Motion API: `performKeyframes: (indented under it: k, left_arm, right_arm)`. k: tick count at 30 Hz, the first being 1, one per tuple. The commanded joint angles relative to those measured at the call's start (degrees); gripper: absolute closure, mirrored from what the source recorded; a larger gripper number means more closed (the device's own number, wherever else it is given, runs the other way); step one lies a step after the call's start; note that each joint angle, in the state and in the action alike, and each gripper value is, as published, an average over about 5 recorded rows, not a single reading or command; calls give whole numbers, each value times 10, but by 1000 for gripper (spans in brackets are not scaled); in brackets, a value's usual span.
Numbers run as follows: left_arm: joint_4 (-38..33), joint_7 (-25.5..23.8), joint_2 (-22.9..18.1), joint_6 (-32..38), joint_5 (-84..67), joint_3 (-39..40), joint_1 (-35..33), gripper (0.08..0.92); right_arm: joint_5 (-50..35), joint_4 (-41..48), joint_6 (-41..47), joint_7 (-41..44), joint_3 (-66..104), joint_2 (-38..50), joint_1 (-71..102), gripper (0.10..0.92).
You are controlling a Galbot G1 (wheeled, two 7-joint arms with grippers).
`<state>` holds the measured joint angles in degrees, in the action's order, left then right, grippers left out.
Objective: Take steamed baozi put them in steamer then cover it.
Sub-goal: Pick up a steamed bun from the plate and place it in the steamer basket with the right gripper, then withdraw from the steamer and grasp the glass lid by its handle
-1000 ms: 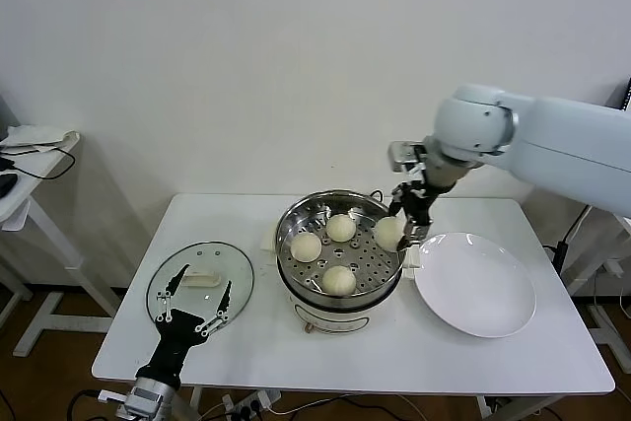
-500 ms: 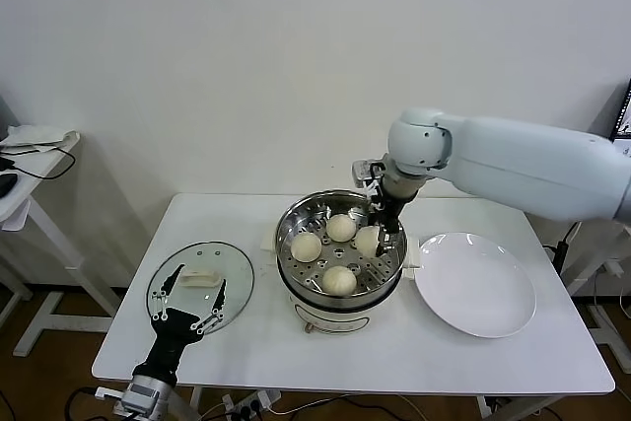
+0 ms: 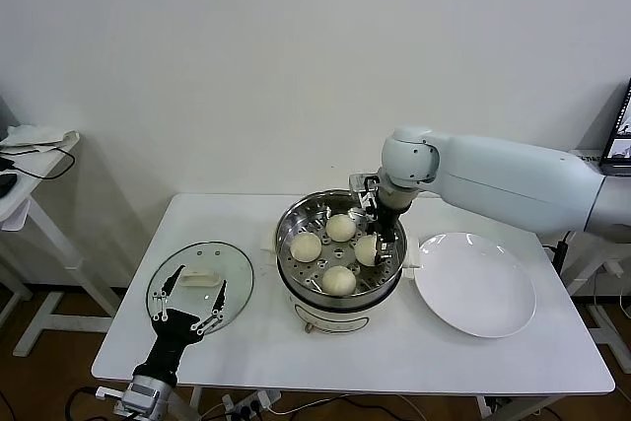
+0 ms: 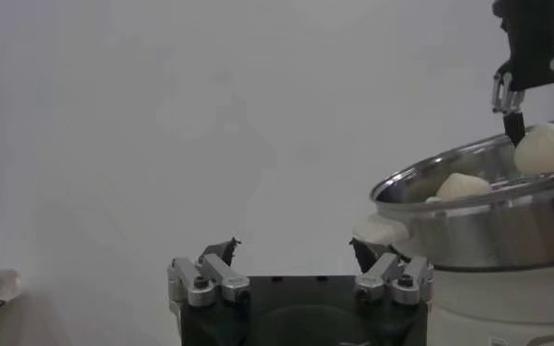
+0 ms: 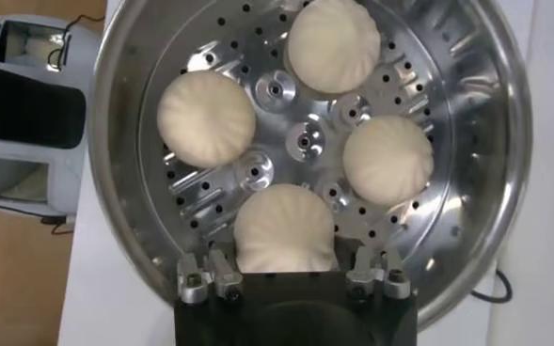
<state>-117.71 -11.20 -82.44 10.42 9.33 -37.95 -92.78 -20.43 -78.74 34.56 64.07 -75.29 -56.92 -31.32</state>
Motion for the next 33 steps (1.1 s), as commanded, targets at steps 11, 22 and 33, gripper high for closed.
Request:
performKeyframes:
  k: [11, 22, 33]
  left_arm:
    - [-1, 0, -1, 0, -1, -2, -1, 177]
    - [-17, 4, -4, -1, 3, 3, -8, 177]
    - [-26, -1, -7, -27, -45, -6, 8, 177]
  right_arm:
    - [16, 18, -5, 0, 29, -3, 32, 337]
    - [-44, -4, -59, 73, 120, 118, -31, 203]
    - [-121, -33, -127, -32, 467, 302, 206, 203]
